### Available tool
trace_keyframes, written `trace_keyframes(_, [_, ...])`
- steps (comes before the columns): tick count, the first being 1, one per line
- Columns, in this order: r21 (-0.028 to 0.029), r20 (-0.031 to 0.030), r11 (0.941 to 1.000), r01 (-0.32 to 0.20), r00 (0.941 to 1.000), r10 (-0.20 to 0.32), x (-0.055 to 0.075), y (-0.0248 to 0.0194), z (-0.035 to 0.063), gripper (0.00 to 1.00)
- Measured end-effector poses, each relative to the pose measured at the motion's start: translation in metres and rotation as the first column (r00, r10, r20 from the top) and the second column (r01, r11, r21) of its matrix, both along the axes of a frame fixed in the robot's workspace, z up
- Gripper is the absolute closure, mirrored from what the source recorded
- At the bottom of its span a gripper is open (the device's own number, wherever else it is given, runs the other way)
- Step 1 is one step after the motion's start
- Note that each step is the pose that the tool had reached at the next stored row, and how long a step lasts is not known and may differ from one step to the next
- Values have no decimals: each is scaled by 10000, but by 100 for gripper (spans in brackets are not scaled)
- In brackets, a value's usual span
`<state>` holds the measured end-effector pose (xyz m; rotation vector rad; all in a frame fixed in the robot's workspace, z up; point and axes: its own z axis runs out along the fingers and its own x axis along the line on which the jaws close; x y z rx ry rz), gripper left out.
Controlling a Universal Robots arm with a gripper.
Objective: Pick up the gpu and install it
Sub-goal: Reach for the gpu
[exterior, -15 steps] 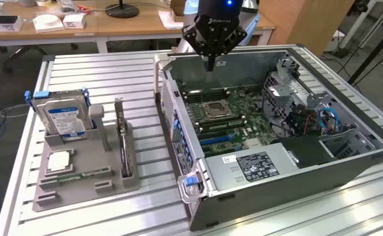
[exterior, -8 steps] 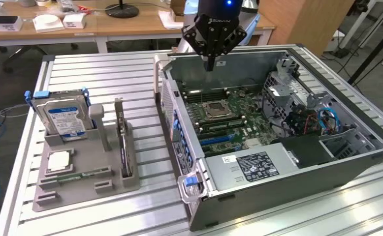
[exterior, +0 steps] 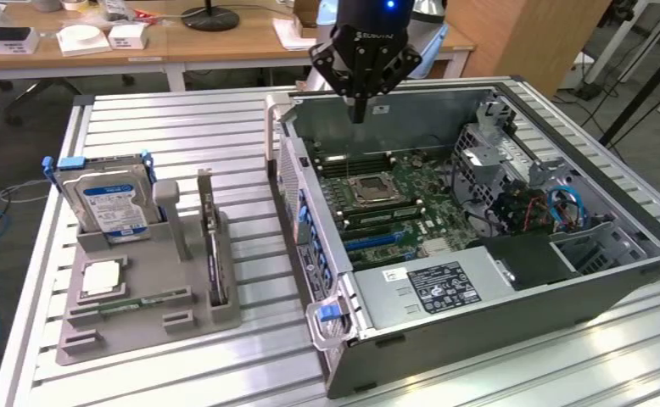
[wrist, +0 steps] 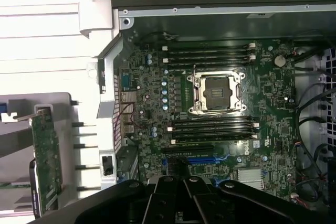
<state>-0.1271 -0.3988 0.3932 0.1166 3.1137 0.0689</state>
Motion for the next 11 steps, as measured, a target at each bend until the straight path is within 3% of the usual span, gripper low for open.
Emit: trace_keyframes(11, [-1, 0, 10000, 0, 10000, 0, -71, 0, -1, 89])
